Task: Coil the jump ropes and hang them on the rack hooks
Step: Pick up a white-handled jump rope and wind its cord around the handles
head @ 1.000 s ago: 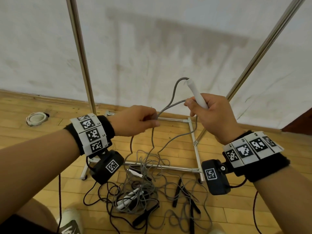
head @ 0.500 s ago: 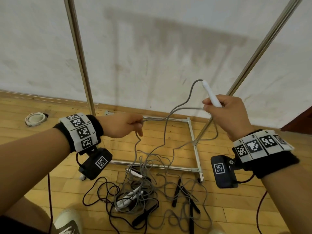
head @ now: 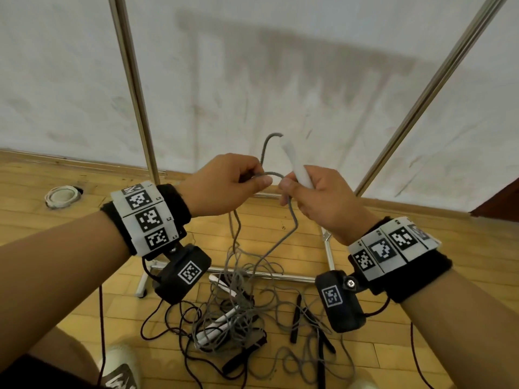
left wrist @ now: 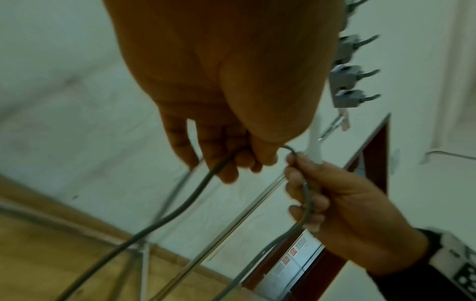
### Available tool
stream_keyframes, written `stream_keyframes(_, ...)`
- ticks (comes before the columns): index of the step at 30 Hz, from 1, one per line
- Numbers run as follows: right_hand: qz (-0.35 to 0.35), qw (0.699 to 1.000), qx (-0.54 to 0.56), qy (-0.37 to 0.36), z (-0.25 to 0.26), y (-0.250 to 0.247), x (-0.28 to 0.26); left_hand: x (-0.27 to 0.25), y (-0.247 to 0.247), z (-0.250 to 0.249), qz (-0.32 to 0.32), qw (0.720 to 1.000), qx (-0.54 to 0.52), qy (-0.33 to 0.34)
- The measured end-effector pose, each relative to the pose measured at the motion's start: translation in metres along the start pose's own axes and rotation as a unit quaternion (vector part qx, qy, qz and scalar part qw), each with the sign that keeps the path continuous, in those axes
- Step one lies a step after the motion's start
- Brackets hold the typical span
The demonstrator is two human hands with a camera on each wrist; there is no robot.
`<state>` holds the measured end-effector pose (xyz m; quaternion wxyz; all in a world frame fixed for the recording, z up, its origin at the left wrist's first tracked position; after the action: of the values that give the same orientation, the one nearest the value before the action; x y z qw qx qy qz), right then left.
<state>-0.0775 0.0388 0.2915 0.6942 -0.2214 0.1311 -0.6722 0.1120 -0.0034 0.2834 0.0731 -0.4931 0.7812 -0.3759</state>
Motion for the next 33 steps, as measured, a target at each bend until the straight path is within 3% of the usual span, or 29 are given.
stream_keyframes(3,-0.054,0.998,-0.012,-0.019,0.0,-0.009,0.004,-0.008,0.008,0.013,0.108,0.994,-0.002,-0.036)
stream_keyframes(6,-0.094,0.995,-0.009,-0.041,0.0,-0.02,0.006,-0.015,0.018,0.027,0.174,0.984,0.018,-0.038)
stream_keyframes(8,-0.159,0.986,0.021,-0.05,0.002,-0.035,0.01,-0.021,0.025,0.039,0.232,0.97,0.056,-0.055)
stream_keyframes(10,-0.221,0.973,0.035,-0.063,0.005,-0.053,0.012,-0.026,0.029,0.05,0.267,0.956,0.092,-0.08)
stream_keyframes(13,-0.249,0.966,0.039,-0.054,0.001,-0.07,0.011,-0.027,0.029,0.058,0.282,0.95,0.077,-0.112)
stream_keyframes(16,-0.243,0.97,0.012,-0.018,-0.01,-0.076,0.008,-0.022,0.023,0.056,0.256,0.955,0.09,-0.119)
stream_keyframes(20,-0.184,0.981,-0.063,-0.027,-0.016,-0.066,0.005,-0.013,0.011,0.042,0.168,0.967,0.177,-0.077)
stream_keyframes(26,-0.011,0.992,-0.11,-0.063,-0.011,-0.018,-0.006,-0.005,0.009,0.002,0.109,0.977,0.181,0.031)
stream_keyframes(29,-0.007,0.993,-0.103,-0.061,-0.008,-0.006,-0.004,-0.003,0.004,-0.016,0.027,0.989,0.119,0.087)
stream_keyframes(31,-0.019,0.992,-0.093,-0.077,-0.006,-0.007,-0.001,-0.002,0.0,-0.019,0.004,0.994,0.087,0.064)
stream_keyframes(33,-0.042,0.991,-0.091,-0.083,-0.004,-0.012,0.002,-0.004,-0.002,-0.011,0.029,0.996,0.079,0.026)
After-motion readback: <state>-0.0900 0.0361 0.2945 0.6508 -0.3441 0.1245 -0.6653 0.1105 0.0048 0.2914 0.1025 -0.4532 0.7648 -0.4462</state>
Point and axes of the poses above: each hand's wrist, its own x-axis towards the middle knuckle, its own y-axis out of the palm, z = x × y, the point moved 2 cm from there along x, towards the middle knuckle, and after that the axes turned 1 degree about -z, right-handed, at the moved point
